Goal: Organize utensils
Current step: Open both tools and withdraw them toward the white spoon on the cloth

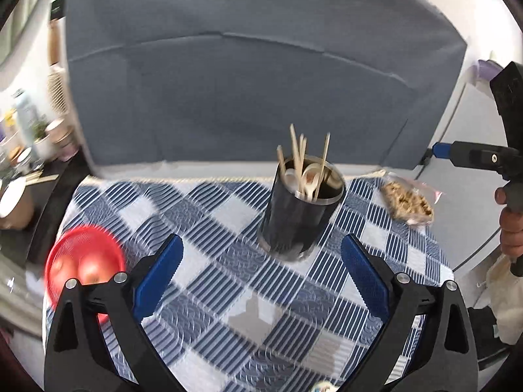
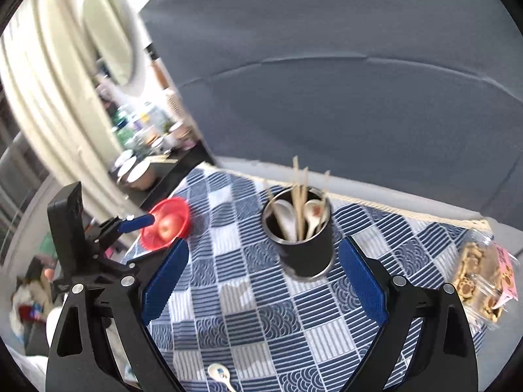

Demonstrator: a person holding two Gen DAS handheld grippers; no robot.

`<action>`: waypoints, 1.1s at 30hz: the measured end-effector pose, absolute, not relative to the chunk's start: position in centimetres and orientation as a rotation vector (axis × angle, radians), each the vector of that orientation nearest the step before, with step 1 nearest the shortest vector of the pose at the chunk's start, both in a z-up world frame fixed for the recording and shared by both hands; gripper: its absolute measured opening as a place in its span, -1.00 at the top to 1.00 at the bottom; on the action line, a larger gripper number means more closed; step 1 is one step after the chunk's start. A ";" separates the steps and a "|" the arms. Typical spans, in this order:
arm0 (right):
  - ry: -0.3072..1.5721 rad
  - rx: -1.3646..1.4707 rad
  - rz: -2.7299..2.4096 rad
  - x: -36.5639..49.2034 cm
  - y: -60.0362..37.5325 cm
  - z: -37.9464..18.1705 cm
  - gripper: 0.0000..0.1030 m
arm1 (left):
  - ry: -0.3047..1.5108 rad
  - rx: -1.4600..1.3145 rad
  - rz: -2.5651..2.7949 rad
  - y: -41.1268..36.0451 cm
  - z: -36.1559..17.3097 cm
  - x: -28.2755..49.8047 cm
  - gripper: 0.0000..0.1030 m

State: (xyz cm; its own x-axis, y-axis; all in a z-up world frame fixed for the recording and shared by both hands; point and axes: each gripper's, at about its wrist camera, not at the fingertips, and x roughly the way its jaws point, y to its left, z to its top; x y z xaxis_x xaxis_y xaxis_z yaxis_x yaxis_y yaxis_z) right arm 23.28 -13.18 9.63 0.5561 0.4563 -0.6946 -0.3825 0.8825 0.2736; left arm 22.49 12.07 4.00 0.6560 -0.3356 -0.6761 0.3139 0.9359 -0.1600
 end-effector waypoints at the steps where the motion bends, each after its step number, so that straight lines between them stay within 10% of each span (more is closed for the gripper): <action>1: 0.852 0.083 0.505 23.0 -13.1 9.3 -0.72 | 0.786 -0.037 -0.358 12.1 3.7 21.8 -0.85; 33: 1.057 -0.274 0.760 9.4 -13.0 -6.8 -0.72 | 1.188 -0.115 -0.145 8.5 -9.7 7.7 -0.88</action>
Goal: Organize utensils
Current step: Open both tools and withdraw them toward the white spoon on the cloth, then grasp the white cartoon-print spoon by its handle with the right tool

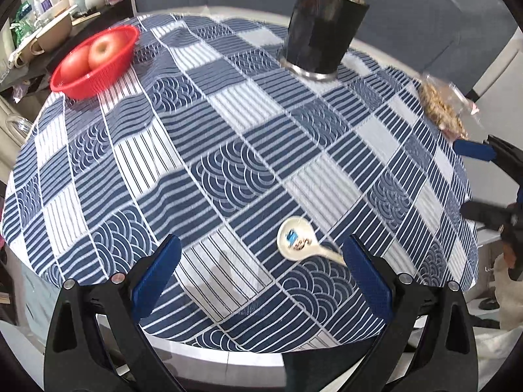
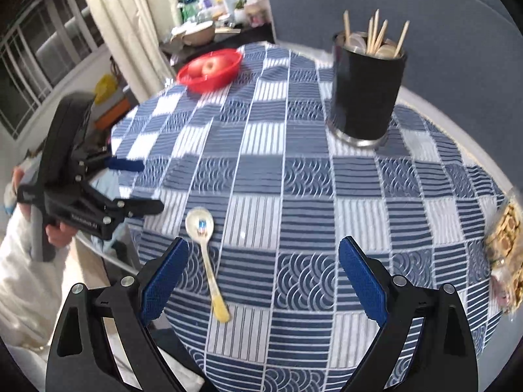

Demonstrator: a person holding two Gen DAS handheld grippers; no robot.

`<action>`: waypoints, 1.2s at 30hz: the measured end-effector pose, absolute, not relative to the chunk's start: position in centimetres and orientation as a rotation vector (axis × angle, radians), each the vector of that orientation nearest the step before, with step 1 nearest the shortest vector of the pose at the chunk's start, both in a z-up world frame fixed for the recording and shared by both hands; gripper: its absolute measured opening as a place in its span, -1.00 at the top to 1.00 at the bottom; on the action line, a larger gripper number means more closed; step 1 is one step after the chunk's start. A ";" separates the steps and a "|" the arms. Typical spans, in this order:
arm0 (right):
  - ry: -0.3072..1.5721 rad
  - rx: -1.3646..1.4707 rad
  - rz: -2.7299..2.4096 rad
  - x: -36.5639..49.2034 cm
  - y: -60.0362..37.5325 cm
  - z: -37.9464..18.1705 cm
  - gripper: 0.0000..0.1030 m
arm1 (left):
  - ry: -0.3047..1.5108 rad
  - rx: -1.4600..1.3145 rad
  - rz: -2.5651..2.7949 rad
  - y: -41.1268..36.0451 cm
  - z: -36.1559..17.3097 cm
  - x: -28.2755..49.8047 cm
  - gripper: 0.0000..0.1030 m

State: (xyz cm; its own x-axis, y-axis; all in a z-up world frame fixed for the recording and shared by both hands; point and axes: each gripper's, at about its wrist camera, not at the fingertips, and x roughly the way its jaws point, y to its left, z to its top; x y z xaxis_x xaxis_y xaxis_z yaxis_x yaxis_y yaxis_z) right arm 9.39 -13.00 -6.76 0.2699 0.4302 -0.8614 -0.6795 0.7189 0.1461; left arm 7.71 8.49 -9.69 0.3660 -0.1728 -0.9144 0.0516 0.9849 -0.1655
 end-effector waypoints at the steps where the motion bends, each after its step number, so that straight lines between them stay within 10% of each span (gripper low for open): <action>1: 1.066 -0.283 0.763 9.1 -12.8 -7.3 -0.72 | 1.200 -0.126 -0.153 8.5 -10.2 7.7 -0.88; 36: 1.152 -0.541 0.772 5.5 -8.3 -18.4 -0.88 | 1.293 0.146 -0.182 4.3 -17.3 9.6 -0.92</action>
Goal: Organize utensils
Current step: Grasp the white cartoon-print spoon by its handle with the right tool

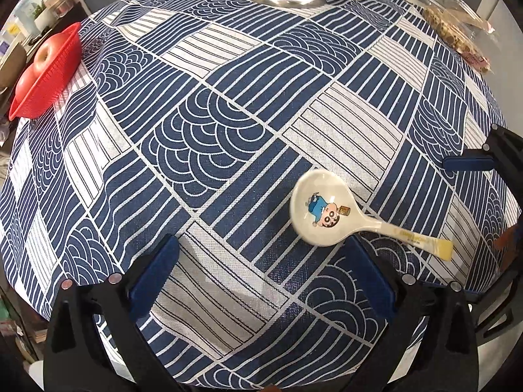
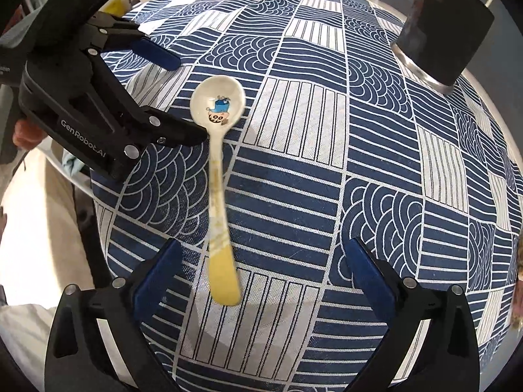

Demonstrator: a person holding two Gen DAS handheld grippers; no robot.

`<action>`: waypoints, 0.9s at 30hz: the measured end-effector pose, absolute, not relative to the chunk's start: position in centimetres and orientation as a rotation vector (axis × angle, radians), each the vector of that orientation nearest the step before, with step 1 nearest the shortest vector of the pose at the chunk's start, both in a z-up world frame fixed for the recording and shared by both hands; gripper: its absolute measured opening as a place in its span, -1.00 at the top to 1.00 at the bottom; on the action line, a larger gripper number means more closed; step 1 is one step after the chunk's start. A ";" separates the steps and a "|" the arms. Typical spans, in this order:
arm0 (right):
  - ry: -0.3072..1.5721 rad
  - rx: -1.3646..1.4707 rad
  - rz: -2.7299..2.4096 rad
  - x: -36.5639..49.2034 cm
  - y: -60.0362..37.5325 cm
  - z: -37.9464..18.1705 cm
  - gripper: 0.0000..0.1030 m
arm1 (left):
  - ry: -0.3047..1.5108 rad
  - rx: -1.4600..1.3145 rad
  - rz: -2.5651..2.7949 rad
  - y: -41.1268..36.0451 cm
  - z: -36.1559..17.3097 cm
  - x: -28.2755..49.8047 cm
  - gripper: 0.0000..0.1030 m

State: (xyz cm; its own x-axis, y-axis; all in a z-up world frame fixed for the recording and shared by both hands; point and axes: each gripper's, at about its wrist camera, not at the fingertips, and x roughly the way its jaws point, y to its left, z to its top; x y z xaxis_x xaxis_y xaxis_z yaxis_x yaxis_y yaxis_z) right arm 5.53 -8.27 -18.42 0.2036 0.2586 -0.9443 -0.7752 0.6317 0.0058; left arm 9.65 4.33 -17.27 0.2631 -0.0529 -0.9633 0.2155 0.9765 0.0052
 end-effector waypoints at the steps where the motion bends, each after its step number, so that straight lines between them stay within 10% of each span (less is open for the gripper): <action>1: 1.159 -0.538 0.762 5.6 -8.3 -18.5 -0.88 | 1.291 0.145 -0.181 4.2 -17.3 9.6 -0.92; 18: 1.149 -0.476 0.680 6.6 -9.7 -17.8 -0.58 | 1.191 0.078 -0.347 4.9 -14.3 8.2 -0.85; 23: 1.110 -0.501 0.694 6.0 -9.0 -17.3 -0.33 | 1.245 0.154 -0.382 4.0 -14.9 9.1 -0.33; 27: 1.075 -0.529 0.710 5.6 -8.0 -16.9 0.05 | 1.293 0.142 -0.410 3.7 -15.6 9.7 0.55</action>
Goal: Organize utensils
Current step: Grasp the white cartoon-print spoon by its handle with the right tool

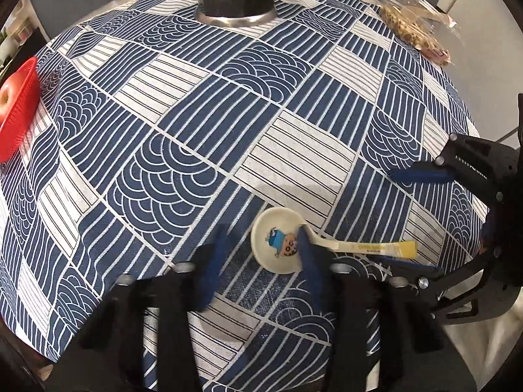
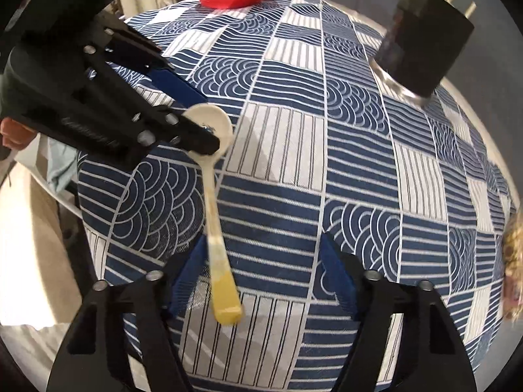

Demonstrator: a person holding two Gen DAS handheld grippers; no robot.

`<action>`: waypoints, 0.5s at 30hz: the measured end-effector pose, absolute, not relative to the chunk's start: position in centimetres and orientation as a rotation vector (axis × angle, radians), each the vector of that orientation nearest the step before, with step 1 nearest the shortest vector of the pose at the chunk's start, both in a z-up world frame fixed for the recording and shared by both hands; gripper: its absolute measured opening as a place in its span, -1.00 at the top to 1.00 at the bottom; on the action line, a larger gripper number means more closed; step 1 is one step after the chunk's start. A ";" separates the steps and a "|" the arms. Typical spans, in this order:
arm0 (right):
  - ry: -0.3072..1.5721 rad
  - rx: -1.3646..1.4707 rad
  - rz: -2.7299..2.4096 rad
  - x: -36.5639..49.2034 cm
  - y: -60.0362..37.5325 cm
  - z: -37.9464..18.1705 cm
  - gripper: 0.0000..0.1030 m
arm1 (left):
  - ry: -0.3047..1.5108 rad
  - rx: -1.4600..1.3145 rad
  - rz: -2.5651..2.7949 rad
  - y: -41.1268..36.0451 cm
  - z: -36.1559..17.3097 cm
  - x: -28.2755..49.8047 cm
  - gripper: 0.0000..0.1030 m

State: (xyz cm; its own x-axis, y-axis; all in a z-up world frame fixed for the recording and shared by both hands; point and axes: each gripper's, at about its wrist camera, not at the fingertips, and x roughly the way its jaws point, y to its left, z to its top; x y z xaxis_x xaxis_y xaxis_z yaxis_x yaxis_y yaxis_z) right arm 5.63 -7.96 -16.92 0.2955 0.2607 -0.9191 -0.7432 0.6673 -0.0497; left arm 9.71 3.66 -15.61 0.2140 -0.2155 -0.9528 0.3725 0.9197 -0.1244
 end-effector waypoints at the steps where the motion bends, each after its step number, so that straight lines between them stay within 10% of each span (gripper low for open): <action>1: 1.084 -0.513 0.719 5.7 -7.8 -16.8 0.33 | 1.298 0.144 -0.416 3.6 -15.6 9.5 0.71; 3: 1.092 -0.504 0.729 5.9 -7.5 -16.7 0.67 | 1.302 0.133 -0.420 3.4 -15.4 9.1 0.76; 15: 1.061 -0.371 0.748 7.2 -9.0 -13.0 0.85 | 1.141 0.190 -0.478 1.4 -7.8 8.7 0.90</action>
State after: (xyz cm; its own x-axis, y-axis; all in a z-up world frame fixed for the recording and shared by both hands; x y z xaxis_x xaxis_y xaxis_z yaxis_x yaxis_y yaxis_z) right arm 7.24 -9.04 -13.02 0.2778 0.3718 -0.8858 -0.7094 0.7011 0.0718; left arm 8.67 1.45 -7.81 0.3295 -0.2677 -0.9054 0.4573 0.8842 -0.0949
